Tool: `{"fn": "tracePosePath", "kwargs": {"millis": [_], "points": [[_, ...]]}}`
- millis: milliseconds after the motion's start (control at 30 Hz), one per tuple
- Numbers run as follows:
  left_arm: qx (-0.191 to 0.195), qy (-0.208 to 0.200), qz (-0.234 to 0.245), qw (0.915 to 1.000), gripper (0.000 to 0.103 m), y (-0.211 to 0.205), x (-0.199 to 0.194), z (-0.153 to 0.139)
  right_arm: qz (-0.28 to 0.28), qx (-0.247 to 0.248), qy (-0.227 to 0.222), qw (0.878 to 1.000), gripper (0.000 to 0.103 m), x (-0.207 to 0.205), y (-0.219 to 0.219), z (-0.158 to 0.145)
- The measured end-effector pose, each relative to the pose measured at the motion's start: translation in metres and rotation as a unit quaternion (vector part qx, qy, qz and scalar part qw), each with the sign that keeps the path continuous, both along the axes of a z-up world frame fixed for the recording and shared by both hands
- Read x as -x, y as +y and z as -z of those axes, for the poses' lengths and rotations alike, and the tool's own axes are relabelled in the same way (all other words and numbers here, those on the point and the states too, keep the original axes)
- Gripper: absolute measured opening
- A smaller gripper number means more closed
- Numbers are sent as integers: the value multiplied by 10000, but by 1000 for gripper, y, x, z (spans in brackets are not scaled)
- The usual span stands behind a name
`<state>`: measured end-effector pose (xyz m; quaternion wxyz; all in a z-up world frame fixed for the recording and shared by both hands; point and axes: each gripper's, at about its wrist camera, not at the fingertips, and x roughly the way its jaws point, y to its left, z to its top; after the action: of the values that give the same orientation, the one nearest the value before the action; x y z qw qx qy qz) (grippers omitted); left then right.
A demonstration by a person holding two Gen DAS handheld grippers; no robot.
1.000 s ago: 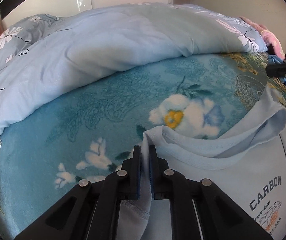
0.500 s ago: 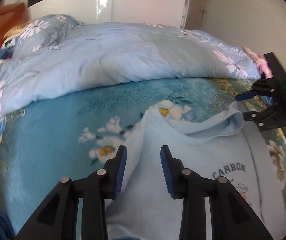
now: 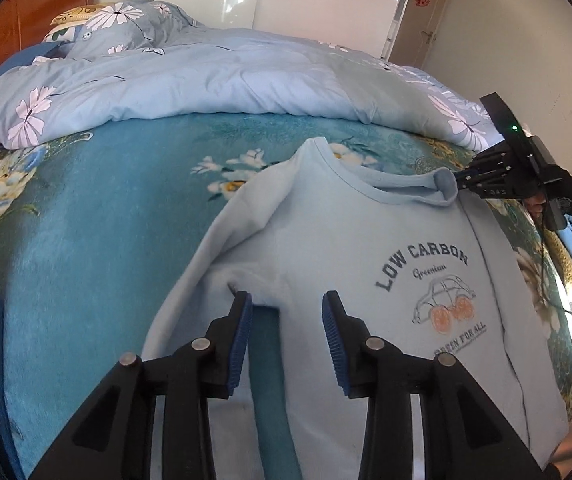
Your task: Fold clothes
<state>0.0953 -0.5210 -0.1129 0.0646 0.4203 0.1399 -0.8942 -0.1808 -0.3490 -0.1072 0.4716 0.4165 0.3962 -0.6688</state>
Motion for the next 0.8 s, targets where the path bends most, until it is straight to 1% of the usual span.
{"fn": "tracePosePath", "kwargs": {"millis": [67, 133, 200, 267, 400, 500, 567, 633, 700, 733, 800], "points": [[32, 23, -29, 10000, 38, 3, -5, -1, 166, 170, 43, 9997, 3, 3, 2, -3], [66, 32, -98, 9999, 38, 6, -11, -2, 470, 384, 124, 9981, 2, 12, 4, -8], [39, 45, -153, 9999, 39, 8, -16, -2, 818, 561, 219, 9948, 2, 22, 6, -14], [-56, -1, -238, 9997, 39, 9, -21, 1, 1113, 667, 192, 9914, 2, 30, 8, -16], [-272, -72, -470, 9985, 39, 10, -34, 4, 1337, 581, 199, 9891, 3, 30, 3, -12], [-320, 0, -612, 9976, 39, 15, -48, -4, 1339, 678, 274, 9883, 4, 25, 4, -24], [-202, 48, -728, 9971, 40, 20, -57, -10, 1383, 746, 378, 9869, 4, 20, 11, -40], [1, 117, -876, 9961, 42, 27, -68, -18, 1475, 942, 470, 9834, 5, 7, 26, -63], [194, 209, -984, 9947, 48, 36, -80, -26, 1530, 1127, 506, 9805, 5, -10, 43, -80], [312, 261, -1060, 9935, 49, 42, -86, -30, 1593, 1196, 508, 9786, 5, -24, 55, -86], [463, 342, -1177, 9914, 55, 53, -95, -35, 1789, 1330, 429, 9739, 6, -52, 79, -91]]}}
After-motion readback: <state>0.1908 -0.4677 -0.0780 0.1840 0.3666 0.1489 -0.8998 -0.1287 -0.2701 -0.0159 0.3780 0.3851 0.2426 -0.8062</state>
